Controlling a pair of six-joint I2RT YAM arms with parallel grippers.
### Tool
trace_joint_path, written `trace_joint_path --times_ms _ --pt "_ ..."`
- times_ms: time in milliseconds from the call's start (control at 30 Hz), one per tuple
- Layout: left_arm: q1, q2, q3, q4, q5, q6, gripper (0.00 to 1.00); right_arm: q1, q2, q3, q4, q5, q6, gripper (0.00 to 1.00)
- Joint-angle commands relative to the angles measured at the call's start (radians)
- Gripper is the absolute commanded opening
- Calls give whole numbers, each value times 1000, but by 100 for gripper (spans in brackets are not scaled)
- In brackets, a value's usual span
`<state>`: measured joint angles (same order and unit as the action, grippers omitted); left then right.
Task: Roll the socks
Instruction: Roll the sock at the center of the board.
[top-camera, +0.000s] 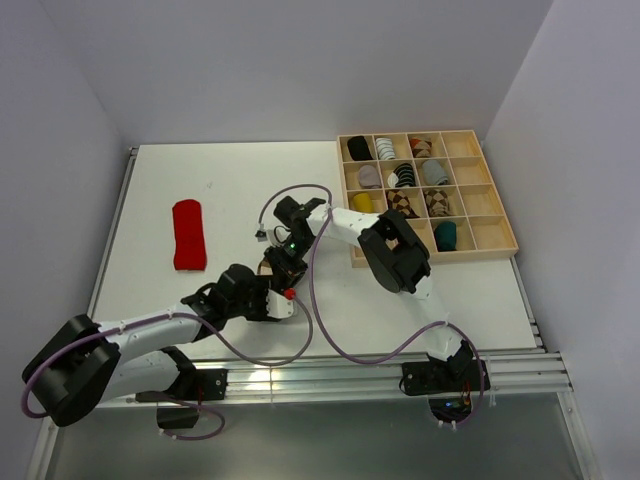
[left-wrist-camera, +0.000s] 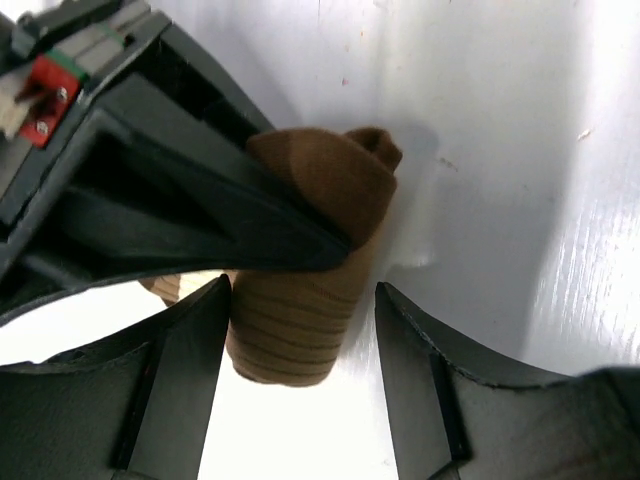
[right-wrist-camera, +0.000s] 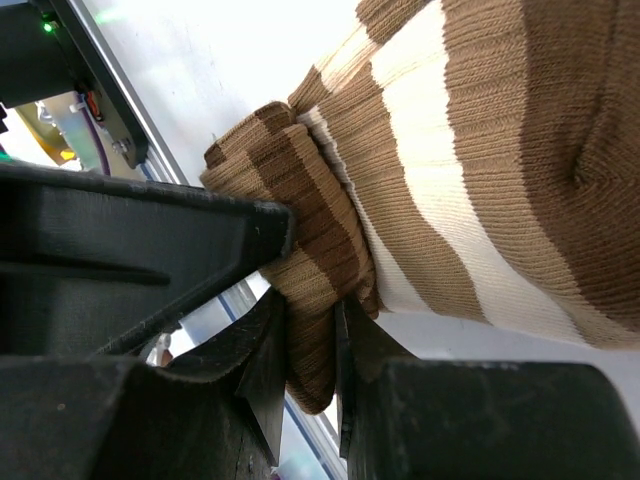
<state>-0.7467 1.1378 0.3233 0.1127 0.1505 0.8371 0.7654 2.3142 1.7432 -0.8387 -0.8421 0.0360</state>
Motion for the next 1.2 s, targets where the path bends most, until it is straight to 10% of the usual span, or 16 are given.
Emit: trace_joint_path --times_ms 0,333,600,1167 --pt "-26 34 -12 19 -15 39 64 -6 42 27 -16 34 -18 2" --pt "-40 175 52 5 -37 4 38 -12 22 -4 -2 20 -18 2" --pt "-34 206 121 -146 70 -26 9 -49 -110 -150 152 80 56 29" --pt "188 298 420 -519 574 -40 0 -236 -823 -743 619 468 334 50"
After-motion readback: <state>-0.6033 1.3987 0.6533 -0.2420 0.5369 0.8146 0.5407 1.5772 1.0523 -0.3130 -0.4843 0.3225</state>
